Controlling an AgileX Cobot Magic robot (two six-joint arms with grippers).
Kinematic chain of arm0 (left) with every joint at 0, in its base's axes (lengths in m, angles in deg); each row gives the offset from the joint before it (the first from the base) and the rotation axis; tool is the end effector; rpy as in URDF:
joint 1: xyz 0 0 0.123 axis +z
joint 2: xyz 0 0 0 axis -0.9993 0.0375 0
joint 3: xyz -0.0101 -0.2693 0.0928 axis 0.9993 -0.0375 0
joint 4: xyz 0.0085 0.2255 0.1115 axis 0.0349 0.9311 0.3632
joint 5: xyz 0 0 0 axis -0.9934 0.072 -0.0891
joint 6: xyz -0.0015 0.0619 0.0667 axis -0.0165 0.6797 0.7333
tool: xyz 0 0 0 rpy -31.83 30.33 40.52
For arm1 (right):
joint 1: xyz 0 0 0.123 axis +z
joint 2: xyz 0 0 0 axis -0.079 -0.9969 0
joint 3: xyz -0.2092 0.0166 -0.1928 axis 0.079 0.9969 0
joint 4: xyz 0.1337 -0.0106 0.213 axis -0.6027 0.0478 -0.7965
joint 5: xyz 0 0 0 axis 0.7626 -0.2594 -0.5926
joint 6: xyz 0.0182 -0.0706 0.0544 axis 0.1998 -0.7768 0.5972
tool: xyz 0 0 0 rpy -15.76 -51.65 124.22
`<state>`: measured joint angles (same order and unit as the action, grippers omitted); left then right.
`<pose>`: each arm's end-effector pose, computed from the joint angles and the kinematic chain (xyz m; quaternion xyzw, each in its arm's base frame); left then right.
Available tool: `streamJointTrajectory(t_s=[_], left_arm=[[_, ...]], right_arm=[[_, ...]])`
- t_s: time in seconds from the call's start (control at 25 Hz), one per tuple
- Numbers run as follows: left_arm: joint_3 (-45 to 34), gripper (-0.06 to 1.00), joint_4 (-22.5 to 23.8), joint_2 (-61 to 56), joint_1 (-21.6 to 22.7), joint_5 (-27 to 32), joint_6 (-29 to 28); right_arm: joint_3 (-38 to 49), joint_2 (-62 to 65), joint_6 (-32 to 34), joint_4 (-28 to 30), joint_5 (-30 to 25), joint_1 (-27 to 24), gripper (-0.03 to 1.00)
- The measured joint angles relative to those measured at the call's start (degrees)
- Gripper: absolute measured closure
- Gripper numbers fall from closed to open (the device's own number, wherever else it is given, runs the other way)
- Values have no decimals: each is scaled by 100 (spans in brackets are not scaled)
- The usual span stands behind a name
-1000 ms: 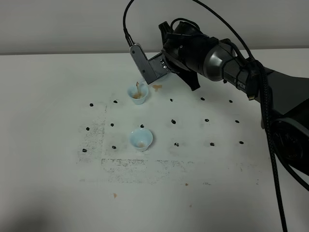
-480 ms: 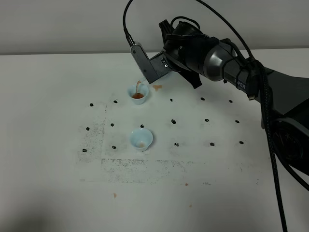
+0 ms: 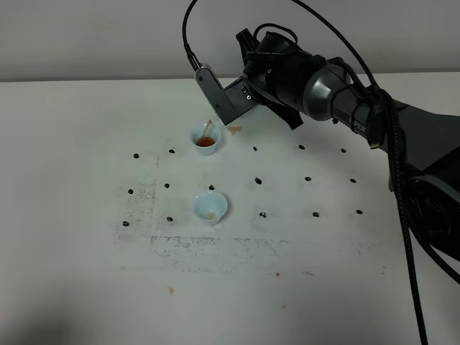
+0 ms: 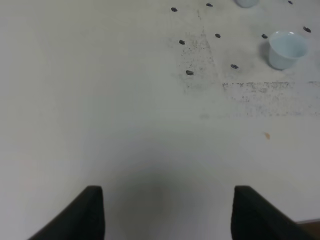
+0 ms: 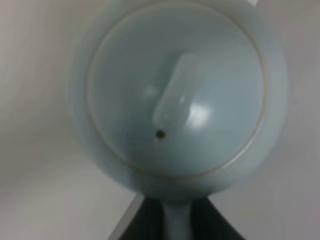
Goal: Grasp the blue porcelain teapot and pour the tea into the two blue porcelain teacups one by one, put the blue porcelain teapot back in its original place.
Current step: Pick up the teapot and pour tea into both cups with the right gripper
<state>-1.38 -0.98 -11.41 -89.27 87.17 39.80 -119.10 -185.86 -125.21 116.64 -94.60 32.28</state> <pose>-0.0013 -0.0090 0.2649 0.0518 0.8623 -0.0394 0.5022 0.4860 0.2117 0.1901 -0.7722 0.5055 -0.3518 0.1565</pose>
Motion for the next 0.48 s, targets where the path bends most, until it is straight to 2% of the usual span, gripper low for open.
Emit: streamJointTrajectory(t_s=[0.48], left_arm=[[0,38,0,0,0,0,0]], right_arm=[[0,0,-191,89,125,0,89]])
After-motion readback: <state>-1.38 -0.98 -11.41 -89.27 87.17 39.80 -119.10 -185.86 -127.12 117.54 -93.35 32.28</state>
